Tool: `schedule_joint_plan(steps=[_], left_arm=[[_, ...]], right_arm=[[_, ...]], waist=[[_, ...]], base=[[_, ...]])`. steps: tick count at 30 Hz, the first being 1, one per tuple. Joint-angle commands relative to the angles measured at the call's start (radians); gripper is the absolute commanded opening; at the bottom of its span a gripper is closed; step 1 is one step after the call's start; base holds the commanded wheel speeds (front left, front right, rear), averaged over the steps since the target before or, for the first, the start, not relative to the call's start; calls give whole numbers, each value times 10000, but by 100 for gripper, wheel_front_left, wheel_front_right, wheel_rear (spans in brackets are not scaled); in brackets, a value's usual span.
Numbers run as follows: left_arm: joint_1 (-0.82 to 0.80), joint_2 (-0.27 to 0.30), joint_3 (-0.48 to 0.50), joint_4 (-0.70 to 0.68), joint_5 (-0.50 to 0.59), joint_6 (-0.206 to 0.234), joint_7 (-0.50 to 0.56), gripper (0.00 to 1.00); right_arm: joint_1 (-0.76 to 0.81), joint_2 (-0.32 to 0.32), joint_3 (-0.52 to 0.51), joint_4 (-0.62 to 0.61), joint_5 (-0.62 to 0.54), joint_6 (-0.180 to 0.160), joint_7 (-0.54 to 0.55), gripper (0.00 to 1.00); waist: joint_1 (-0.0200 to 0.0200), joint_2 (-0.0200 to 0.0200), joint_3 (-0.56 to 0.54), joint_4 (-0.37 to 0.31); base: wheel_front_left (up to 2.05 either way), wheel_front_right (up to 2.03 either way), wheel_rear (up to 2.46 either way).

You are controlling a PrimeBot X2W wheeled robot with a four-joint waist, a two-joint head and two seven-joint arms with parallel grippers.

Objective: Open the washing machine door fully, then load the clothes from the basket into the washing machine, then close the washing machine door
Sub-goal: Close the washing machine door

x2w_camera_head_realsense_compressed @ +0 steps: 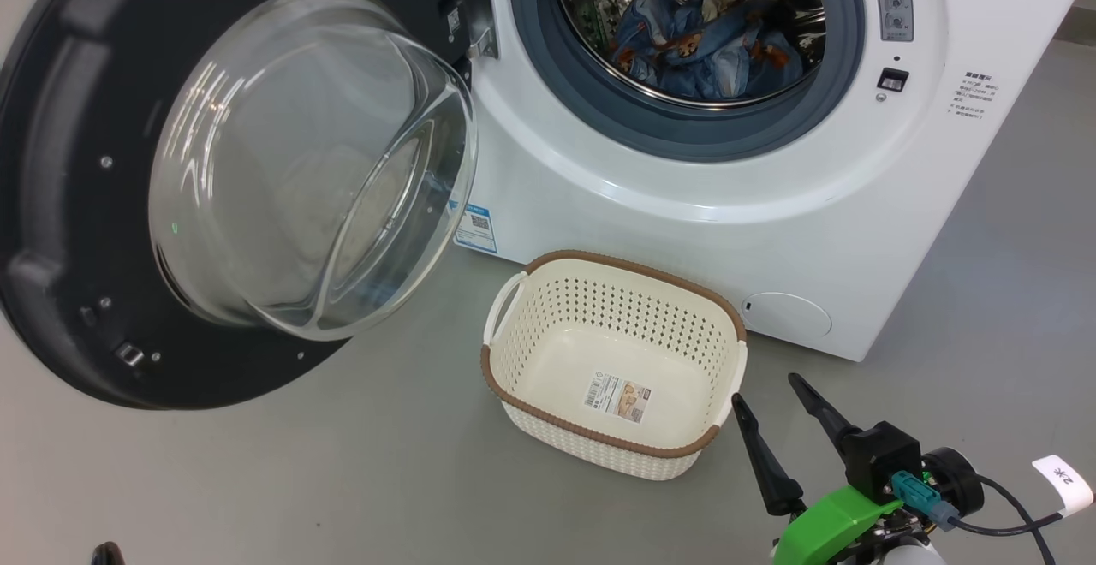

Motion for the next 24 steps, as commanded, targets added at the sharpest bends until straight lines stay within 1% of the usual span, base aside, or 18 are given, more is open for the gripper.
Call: schedule_joint_plan(steps=[1,5,10,13,15,19,20,22,24], left_arm=[[-281,49,357,-191,-102,-37,-82,0],[-459,49,618,-233,-355,-347,-82,0],[-892,101,1300,-321,-545,-785,-82,0],[-1284,227,1772,-281,-805,-1041,-82,0],[-1650,300,2155,-215,-1179,-1235,-82,0],[-2418,859,2742,45,-1686,-1720,-82,0],[-2646,931,2882,144,-1945,-1798,-81,0],[-3051,1346,3084,430,-2201,-1946,1,0],[-3539,1657,3352,810,-2678,-2078,81,0]], right_arm=[[-128,51,253,-242,-58,62,-49,100],[-86,51,222,-268,-31,62,-49,100],[-44,51,195,-308,0,62,-49,100],[-18,51,156,-325,-17,62,-49,100],[1,51,125,-348,-36,62,-49,100],[40,51,88,-395,-66,62,-49,100],[53,51,82,-405,-70,62,-49,100],[78,51,70,-421,-69,62,-49,100],[102,51,45,-450,-63,62,-49,100]], waist=[[0,-1,0,0],[0,-1,10,-5],[0,-1,59,-17],[0,-1,87,-34],[0,-1,102,-43],[0,-1,119,-71],[0,-1,121,-74],[0,-1,130,-84],[0,-1,149,-91]], base=[[0,0,0],[0,0,0],[0,0,0],[0,0,0],[0,0,0],[0,0,0],[0,0,0],[0,0,0],[0,0,0]])
